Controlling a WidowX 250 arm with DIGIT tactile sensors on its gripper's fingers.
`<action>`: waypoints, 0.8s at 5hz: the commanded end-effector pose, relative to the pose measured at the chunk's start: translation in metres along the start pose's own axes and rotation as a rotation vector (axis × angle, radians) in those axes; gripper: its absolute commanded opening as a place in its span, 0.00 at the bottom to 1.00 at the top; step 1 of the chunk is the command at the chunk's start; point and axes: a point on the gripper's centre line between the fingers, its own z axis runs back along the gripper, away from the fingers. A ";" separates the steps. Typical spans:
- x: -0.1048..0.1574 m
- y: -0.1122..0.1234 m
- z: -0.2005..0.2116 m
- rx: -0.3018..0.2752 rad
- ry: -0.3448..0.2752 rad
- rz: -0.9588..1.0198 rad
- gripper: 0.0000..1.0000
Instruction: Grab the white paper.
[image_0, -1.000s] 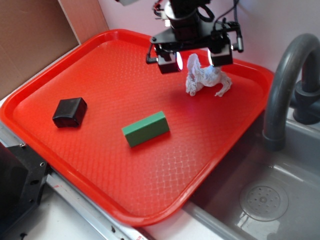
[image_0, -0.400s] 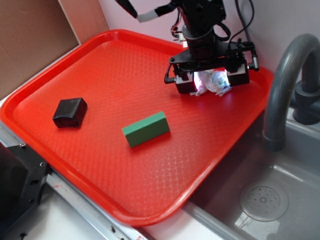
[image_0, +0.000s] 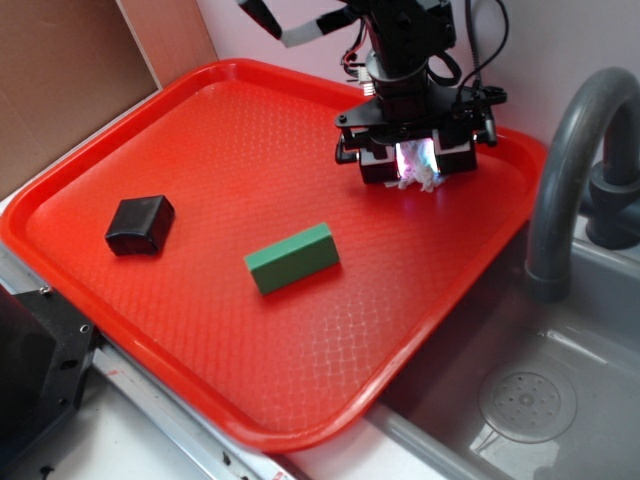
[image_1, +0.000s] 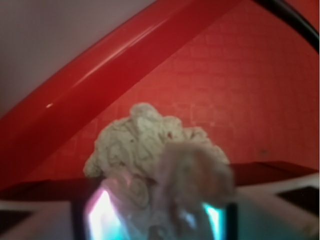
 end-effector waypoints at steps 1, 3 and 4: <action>0.001 0.004 -0.004 0.032 -0.022 0.032 0.00; -0.002 0.028 0.087 -0.092 0.079 -0.185 0.00; -0.007 0.056 0.140 -0.174 0.083 -0.258 0.00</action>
